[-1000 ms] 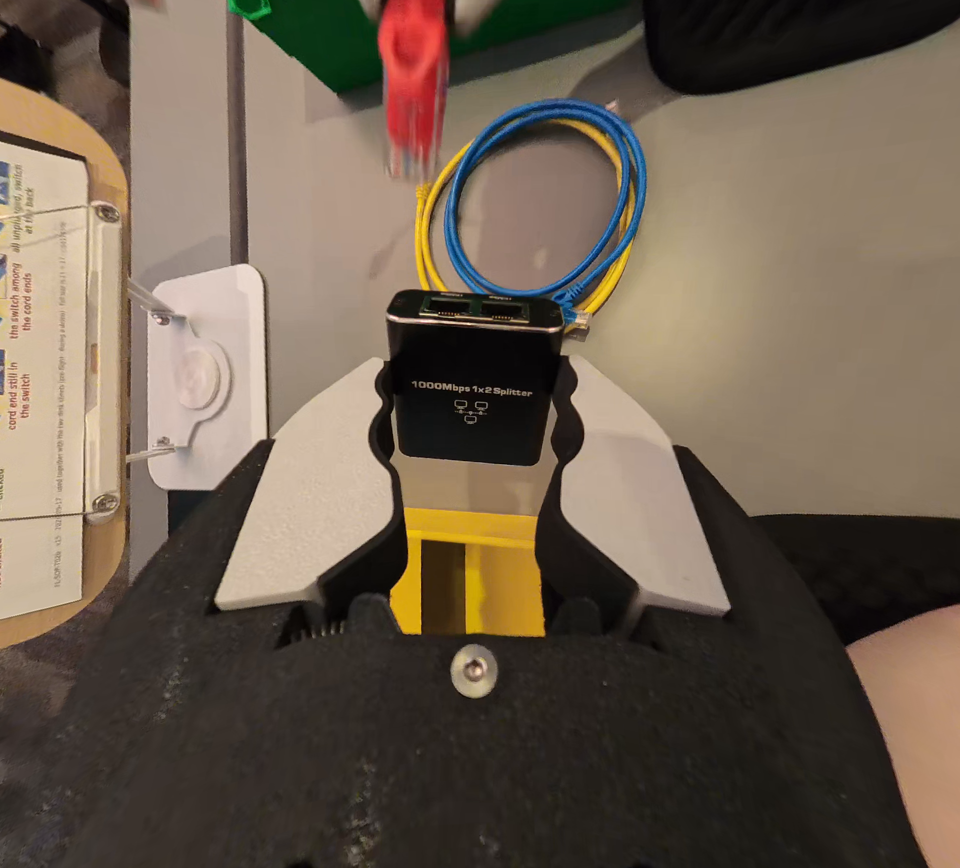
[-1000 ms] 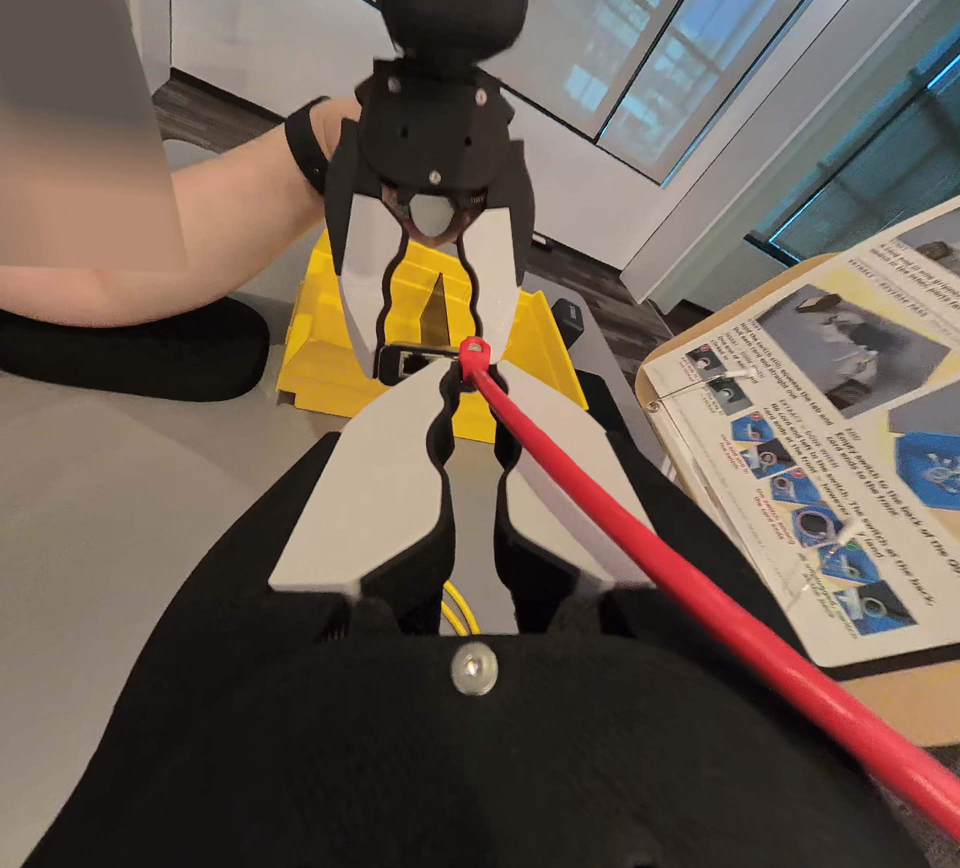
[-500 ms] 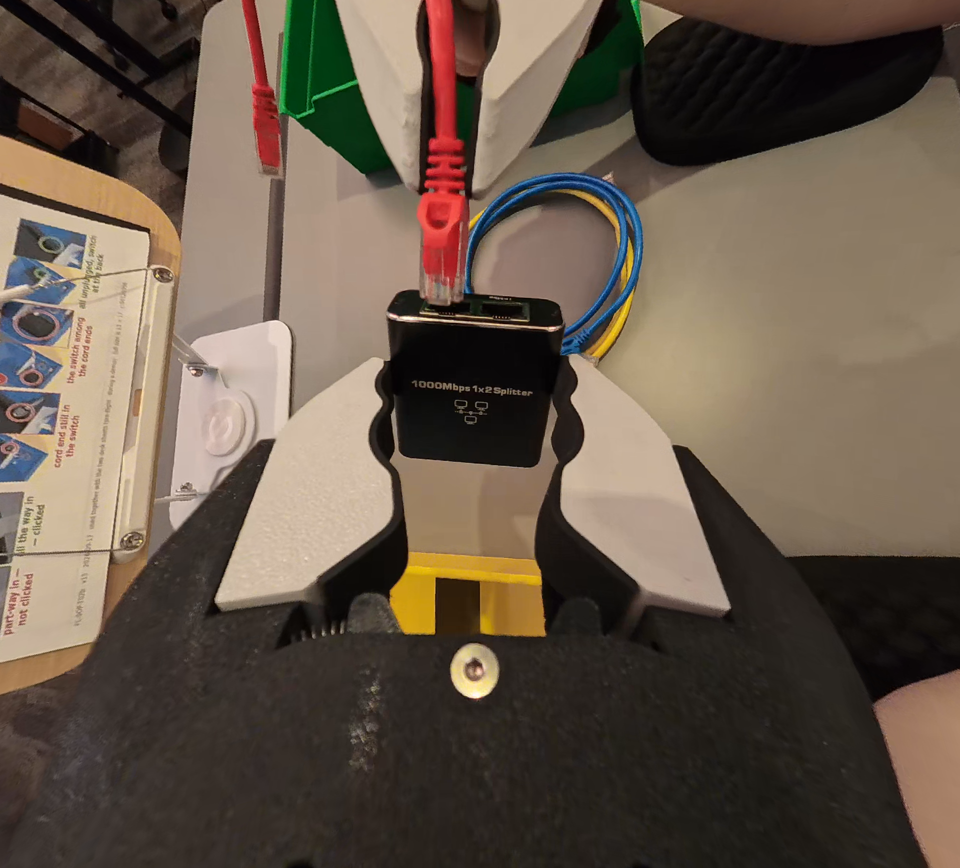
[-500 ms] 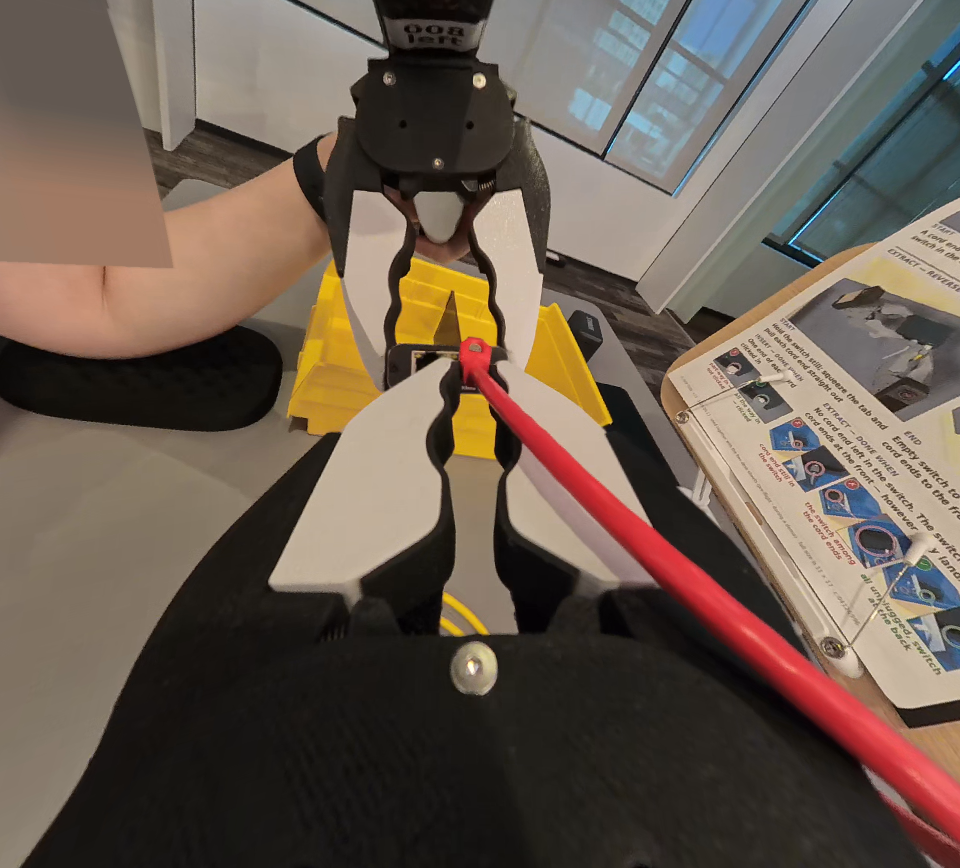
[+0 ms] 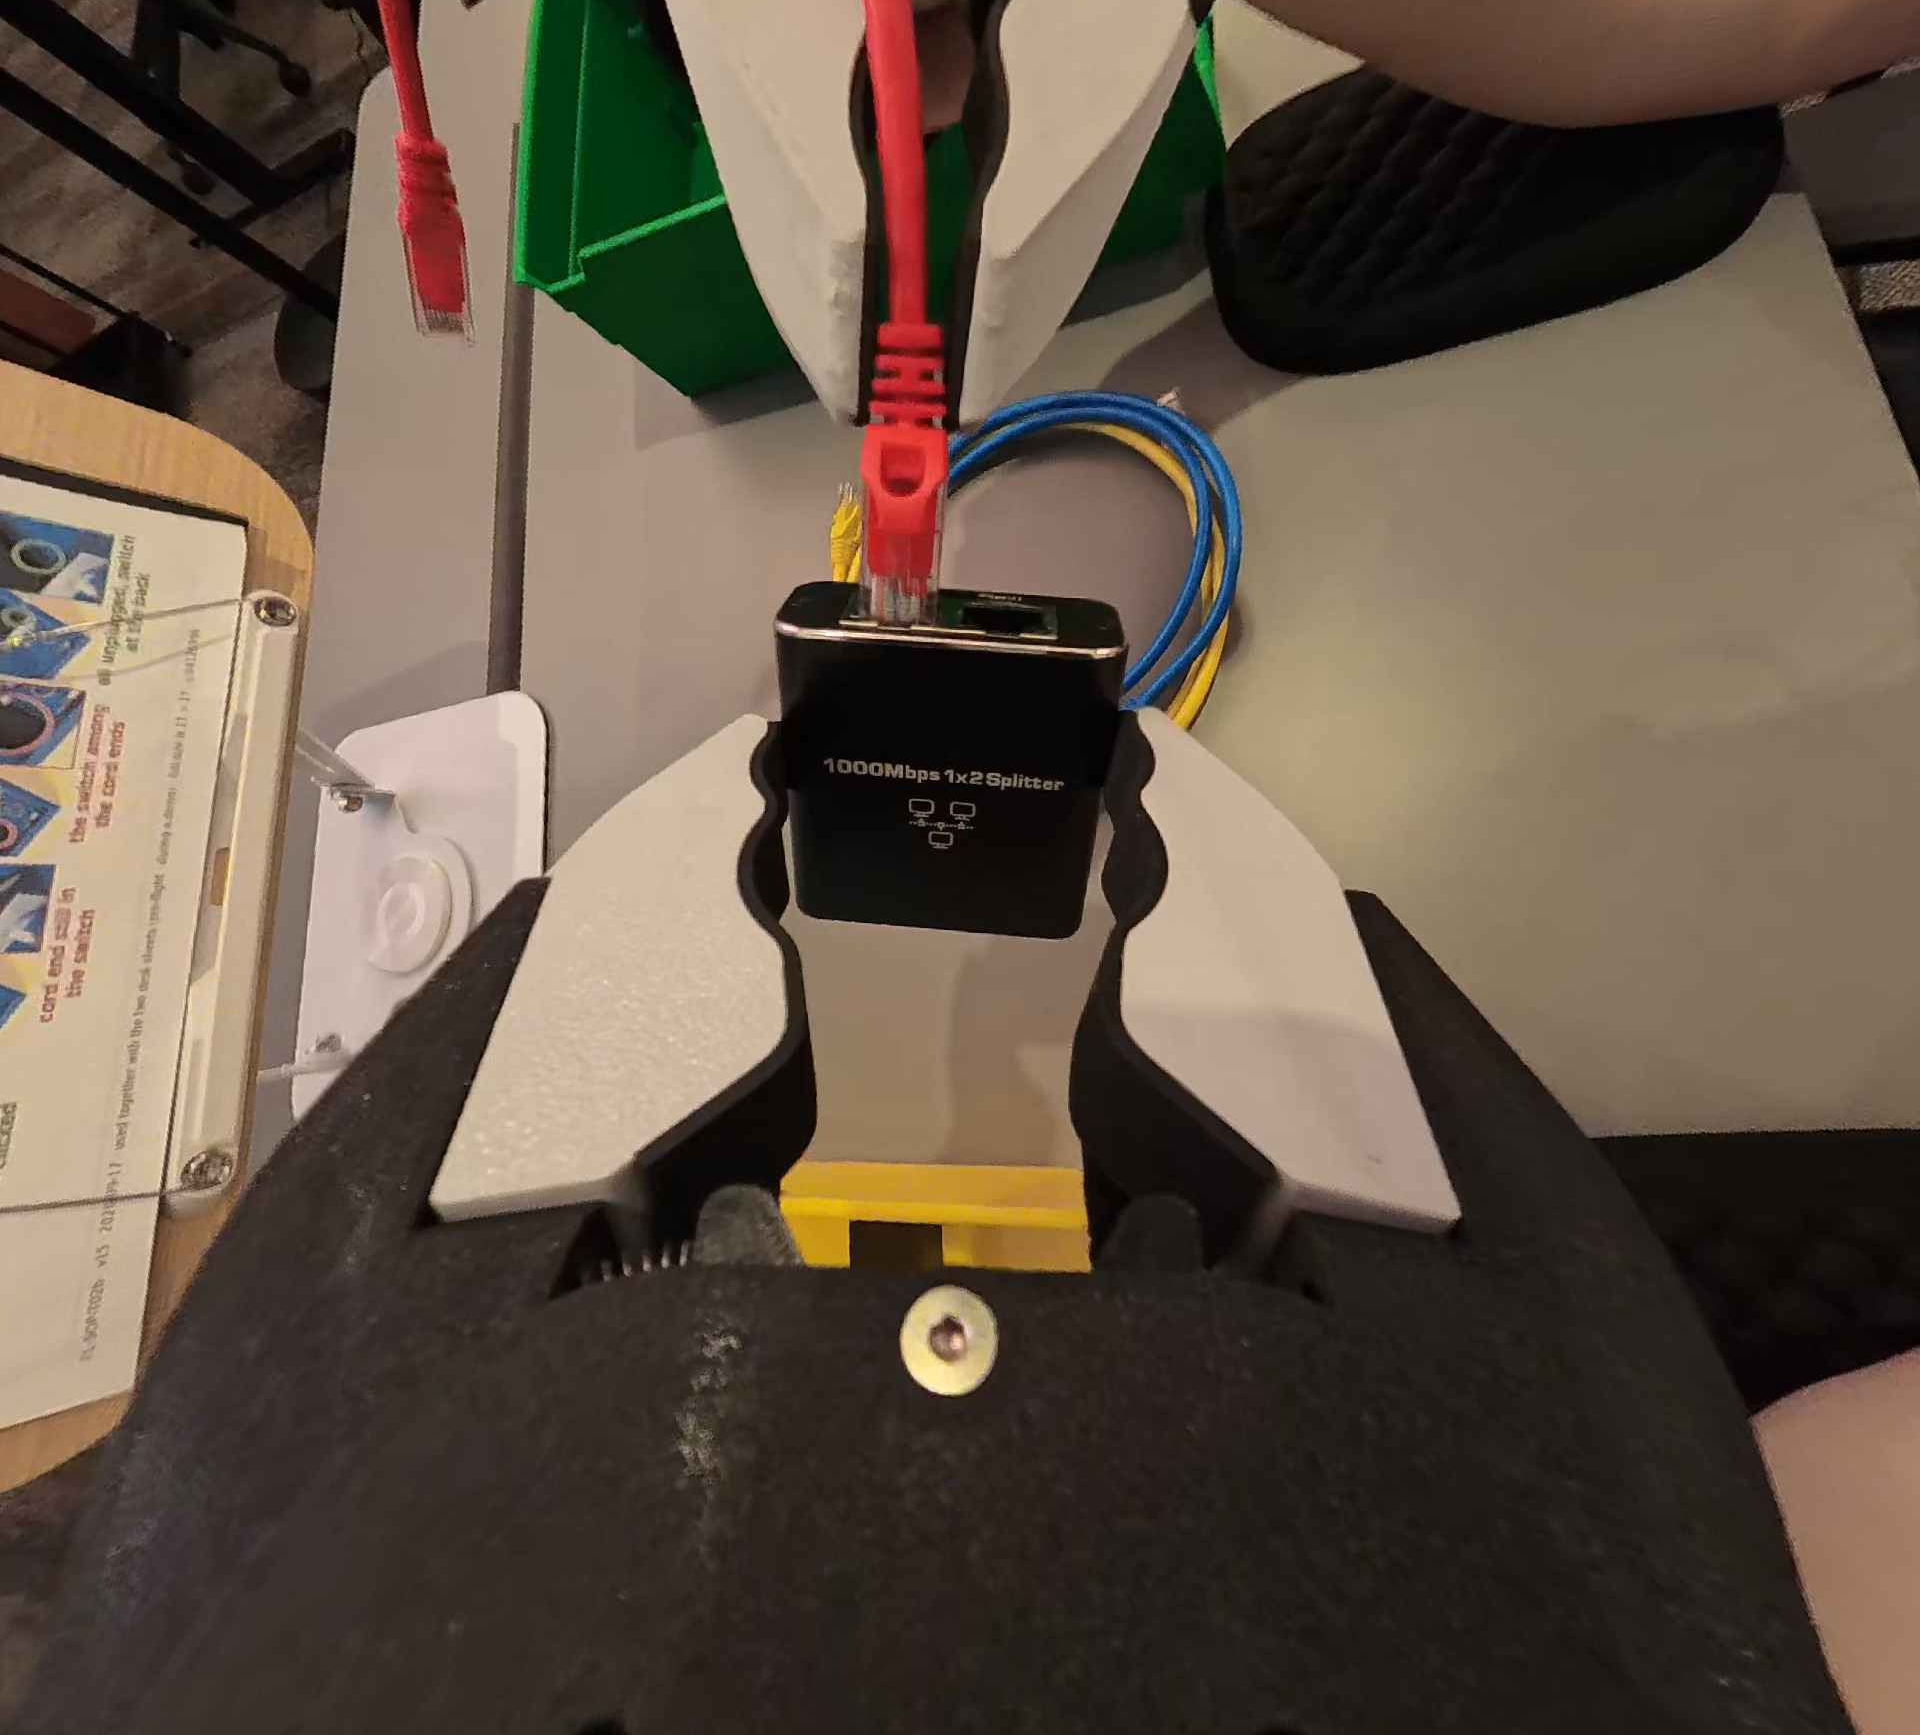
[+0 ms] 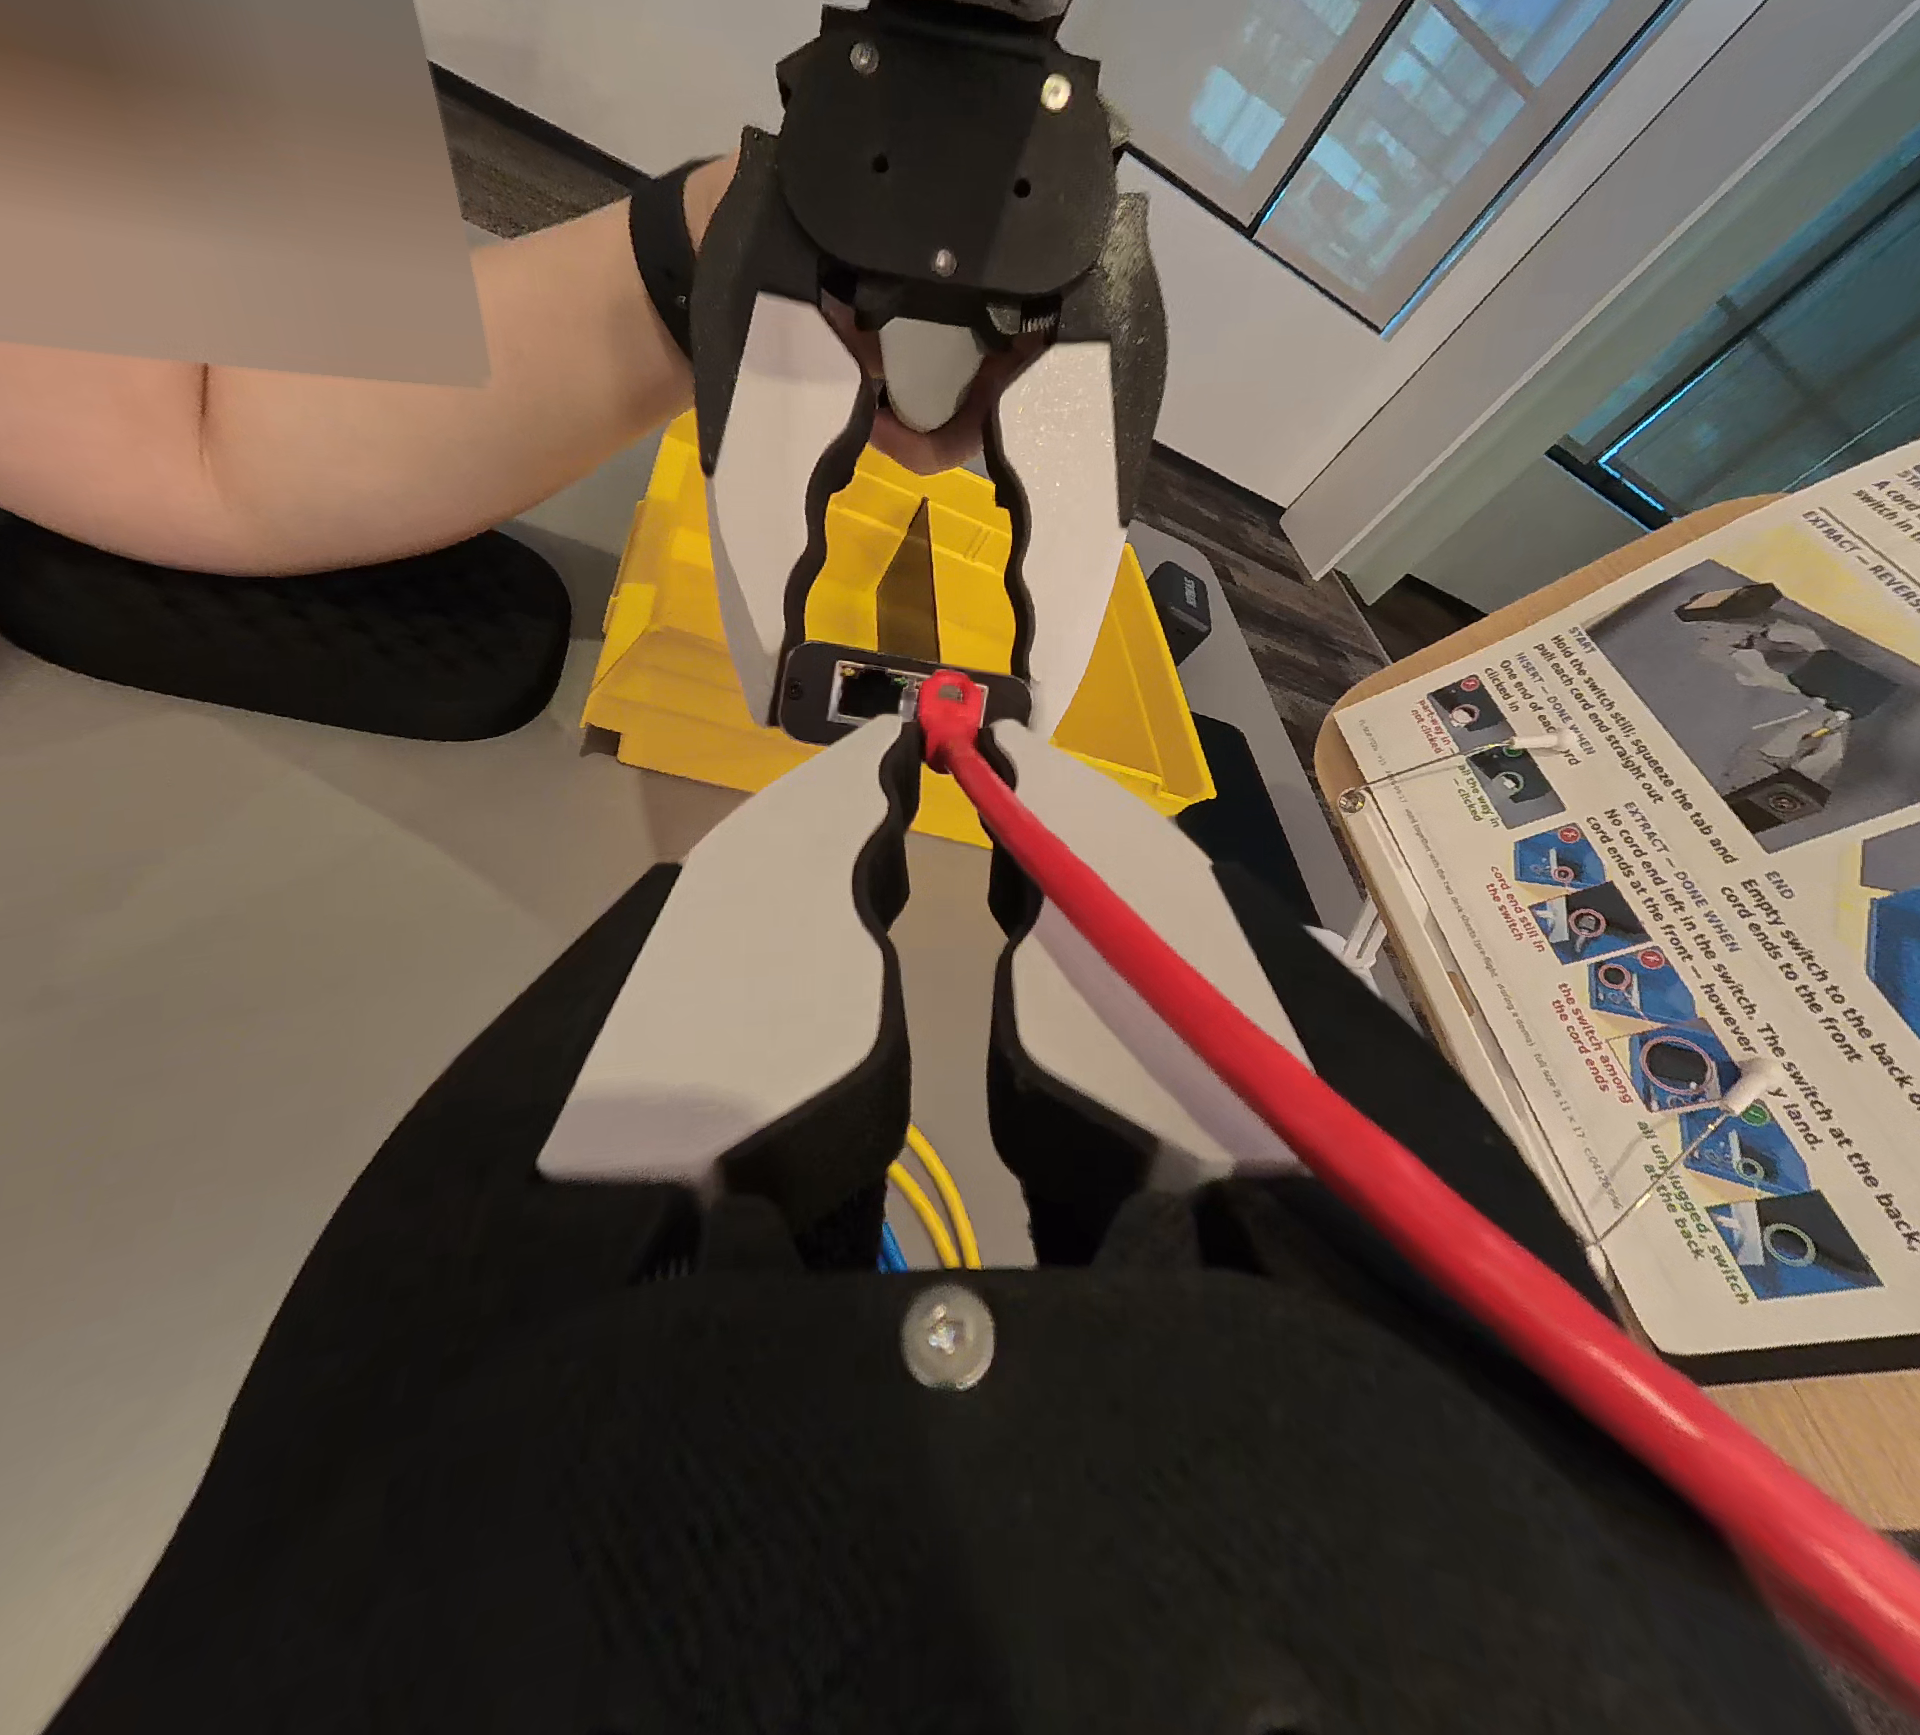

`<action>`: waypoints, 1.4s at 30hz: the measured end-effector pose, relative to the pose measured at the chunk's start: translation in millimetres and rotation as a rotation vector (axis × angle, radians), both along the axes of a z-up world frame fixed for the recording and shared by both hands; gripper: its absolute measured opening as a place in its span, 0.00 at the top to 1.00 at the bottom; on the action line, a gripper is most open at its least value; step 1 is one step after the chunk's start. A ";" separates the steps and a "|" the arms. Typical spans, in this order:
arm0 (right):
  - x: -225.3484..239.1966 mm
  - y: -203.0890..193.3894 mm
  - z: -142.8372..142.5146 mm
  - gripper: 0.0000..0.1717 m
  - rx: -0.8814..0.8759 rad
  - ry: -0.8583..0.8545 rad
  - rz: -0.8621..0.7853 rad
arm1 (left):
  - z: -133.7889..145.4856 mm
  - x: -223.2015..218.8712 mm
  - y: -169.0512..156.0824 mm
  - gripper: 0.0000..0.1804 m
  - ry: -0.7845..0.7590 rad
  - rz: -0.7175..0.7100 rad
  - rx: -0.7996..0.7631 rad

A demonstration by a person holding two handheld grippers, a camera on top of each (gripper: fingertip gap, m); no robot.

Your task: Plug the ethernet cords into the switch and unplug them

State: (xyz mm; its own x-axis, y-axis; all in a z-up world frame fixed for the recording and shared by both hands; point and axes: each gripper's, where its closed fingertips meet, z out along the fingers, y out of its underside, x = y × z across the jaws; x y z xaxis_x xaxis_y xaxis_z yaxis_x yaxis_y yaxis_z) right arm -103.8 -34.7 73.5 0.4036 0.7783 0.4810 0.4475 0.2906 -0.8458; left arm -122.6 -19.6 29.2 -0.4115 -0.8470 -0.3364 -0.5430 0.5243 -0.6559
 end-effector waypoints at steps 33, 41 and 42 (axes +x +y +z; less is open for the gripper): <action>-1.3 -3.3 3.9 0.93 0.015 0.007 0.006 | 7.0 6.4 -7.8 0.68 -0.056 0.020 -0.004; 0.8 -1.1 3.0 0.93 0.012 0.012 -0.001 | 8.2 7.4 -5.8 0.68 -0.070 0.030 -0.008; 0.6 -1.3 2.1 0.93 0.007 0.010 0.001 | 8.1 7.8 -6.7 0.68 -0.068 0.028 -0.011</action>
State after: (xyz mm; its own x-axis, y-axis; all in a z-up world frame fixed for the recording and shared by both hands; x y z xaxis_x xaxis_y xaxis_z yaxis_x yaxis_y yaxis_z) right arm -103.2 -36.0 75.6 0.4079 0.7753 0.4821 0.4389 0.2965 -0.8482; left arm -114.8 -26.3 37.3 -0.3642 -0.8616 -0.3536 -0.5110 0.5023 -0.6976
